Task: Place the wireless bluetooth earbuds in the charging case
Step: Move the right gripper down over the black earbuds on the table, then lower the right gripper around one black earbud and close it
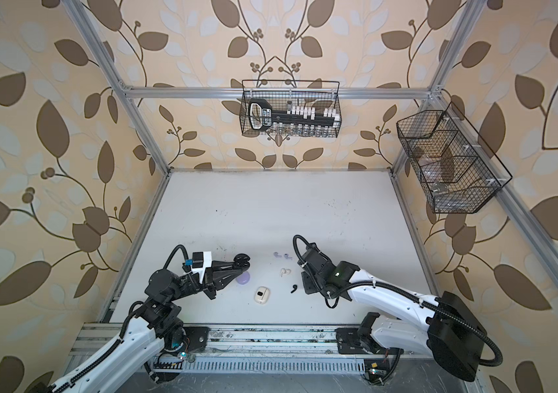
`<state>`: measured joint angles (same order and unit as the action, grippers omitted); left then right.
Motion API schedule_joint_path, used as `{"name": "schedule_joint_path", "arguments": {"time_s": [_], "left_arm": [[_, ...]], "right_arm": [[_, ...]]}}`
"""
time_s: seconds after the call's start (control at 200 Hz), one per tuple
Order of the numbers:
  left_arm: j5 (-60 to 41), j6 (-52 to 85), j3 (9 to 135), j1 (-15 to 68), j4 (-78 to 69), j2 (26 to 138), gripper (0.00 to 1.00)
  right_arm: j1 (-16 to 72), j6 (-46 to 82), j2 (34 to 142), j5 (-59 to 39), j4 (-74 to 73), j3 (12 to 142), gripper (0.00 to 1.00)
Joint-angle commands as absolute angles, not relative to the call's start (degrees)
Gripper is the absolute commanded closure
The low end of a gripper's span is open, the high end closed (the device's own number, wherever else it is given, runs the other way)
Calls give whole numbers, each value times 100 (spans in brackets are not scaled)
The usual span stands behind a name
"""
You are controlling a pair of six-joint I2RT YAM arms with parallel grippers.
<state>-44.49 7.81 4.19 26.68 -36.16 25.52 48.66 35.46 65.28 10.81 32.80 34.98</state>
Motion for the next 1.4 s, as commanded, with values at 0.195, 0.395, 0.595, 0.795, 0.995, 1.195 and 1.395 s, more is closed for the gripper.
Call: {"name": "schedule_joint_path", "arguments": {"time_s": [0.195,0.395,0.595,0.795,0.995,1.195,1.395], "left_arm": [[-4377,723,290,2711,-3732,2120,100],[-4385,712,281,2709,-3787,2177,100],[-4386,703,305,2709,-3806,2275,100],[-4412,703,300,2711,-3832,2276,100],[-4421,713,307,2714,-3841,2265,100],[-4412,703,301,2716,-3841,2276,100],[-4412,704,303,2714,-3841,2284,100]], "right_arm": [[4966,3323,7263,1090,3571,3870,48],[4966,3212,7853,920,3309,4006,49],[4968,3157,8216,835,3159,4104,52],[4914,3166,8290,860,3076,4061,53],[4861,3225,8258,1010,3143,4001,56],[4860,3287,8154,1017,3103,3877,61],[4865,3357,8023,1037,3111,3788,68]]}}
